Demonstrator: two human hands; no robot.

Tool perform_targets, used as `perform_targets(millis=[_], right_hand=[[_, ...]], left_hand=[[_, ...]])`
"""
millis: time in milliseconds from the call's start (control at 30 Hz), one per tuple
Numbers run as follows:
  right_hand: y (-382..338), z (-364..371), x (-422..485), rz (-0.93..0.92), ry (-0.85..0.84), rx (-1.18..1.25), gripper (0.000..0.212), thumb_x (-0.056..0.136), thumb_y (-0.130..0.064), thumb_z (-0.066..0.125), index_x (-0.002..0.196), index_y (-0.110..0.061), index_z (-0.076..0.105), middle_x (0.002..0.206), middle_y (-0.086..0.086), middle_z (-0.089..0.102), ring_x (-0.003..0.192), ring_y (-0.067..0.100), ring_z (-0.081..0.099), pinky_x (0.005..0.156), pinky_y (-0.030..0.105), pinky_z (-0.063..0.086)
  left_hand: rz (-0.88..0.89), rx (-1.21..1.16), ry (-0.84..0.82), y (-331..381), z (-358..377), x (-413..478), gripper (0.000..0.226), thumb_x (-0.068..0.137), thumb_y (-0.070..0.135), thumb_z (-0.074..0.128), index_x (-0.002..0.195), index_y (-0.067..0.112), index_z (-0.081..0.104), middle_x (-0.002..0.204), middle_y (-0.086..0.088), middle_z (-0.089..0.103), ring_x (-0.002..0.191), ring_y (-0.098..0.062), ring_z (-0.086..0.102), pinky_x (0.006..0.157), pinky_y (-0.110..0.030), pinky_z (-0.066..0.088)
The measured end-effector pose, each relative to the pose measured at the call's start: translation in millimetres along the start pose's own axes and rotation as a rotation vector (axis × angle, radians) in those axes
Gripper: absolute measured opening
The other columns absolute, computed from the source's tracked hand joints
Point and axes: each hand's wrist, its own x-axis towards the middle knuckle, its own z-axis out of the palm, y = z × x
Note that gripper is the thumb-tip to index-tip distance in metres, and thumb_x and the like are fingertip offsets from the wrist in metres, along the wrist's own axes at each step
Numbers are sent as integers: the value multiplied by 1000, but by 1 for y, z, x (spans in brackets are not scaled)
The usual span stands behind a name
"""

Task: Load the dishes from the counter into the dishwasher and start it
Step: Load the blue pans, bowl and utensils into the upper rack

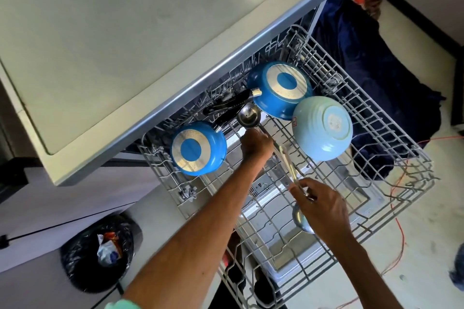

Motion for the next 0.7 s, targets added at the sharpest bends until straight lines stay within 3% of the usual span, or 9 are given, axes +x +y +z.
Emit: perform_targets(millis=[67,133,200,267,333,400,500,600,700], right_hand=[[-4,-1,5,-9,-5,162,35,95,-55,52,82,-25,65,63,-8,64,56,4,60,52,18,43],[-16,-6,15,-50,11,385,30,97,-44,59,86,-18,68,70,-8,70,62,3,67,54,14,49],[-29,-9,30,-95,-2,441,18,97,-28,64,93,-13,73,79,-11,75,74,3,72,64,12,53],[-35,-11,45,-171,2,355,10,94,-22,69,99,-22,77,93,-14,74,86,6,72,76,21,56],[-36,-12,57,-333,-8,336,19,91,-14,72,107,-24,76,104,-6,74,94,9,72,77,32,60],[-40,-14,63,-468,-65,352,29,87,-2,74,112,-18,76,112,1,74,101,11,71,79,34,61],[-43,-11,65,-546,-125,365,39,83,10,71,115,-11,75,126,3,70,116,13,67,93,29,57],[-27,-3,64,-448,-89,321,47,83,19,64,120,-9,72,133,5,65,120,13,65,93,30,58],[-9,5,59,-130,-138,534,35,92,14,57,115,-8,73,126,8,70,102,15,73,81,27,61]], left_hand=[[77,7,-59,-12,-11,-10,27,100,17,54,109,-5,65,102,-20,74,88,-26,75,76,-39,64],[81,17,-173,-25,-23,-23,37,101,33,54,113,0,66,103,-17,74,87,-22,74,69,-27,62],[-12,-23,-270,-40,-36,-30,58,97,54,53,117,0,61,105,-19,71,90,-24,73,64,-24,57],[-173,-149,-379,-41,-49,-37,64,96,63,50,113,2,61,105,-17,70,90,-24,73,75,-30,60],[-305,-382,-536,-35,-61,-43,63,97,61,49,116,2,60,110,-19,73,94,-30,75,85,-41,62],[-365,-669,-630,-25,-71,-46,58,100,50,53,125,-2,56,107,-24,73,95,-36,74,86,-45,61],[-323,-785,-522,-23,-73,-35,24,105,16,49,115,-3,59,99,-23,75,92,-34,75,82,-40,62],[-319,-750,-439,-23,-68,-29,21,104,4,43,110,-8,59,93,-23,76,86,-31,76,78,-37,63],[-312,-655,-314,-26,-62,-23,21,103,2,45,115,-11,57,81,-21,75,72,-26,76,67,-32,64]])
